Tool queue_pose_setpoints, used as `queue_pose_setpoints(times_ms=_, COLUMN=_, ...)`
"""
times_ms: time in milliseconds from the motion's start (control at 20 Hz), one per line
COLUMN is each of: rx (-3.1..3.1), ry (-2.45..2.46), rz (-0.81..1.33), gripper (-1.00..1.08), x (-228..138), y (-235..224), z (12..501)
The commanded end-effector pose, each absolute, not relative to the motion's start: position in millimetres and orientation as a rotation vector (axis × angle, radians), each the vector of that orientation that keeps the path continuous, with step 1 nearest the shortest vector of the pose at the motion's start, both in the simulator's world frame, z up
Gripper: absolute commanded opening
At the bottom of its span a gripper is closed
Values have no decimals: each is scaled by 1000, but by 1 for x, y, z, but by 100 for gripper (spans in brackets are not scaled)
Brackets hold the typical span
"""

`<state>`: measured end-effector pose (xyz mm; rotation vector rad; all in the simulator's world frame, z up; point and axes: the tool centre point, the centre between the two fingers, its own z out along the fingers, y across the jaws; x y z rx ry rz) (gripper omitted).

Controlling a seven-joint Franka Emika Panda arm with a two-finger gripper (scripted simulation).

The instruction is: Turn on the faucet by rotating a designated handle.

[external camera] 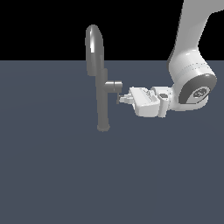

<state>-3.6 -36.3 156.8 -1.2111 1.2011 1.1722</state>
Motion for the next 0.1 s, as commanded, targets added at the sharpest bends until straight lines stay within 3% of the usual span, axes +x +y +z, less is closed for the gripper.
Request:
queue_pose_setpoints(times_ms=0, rx=-1204, ry=1213, rz=1205, gripper=-100, x=-1, y=-22, z=135)
queue_pose_setpoints(times_ms=50, rx=-1204, ry=1213, rz=1205, gripper=-100, x=-1, y=-22, z=135)
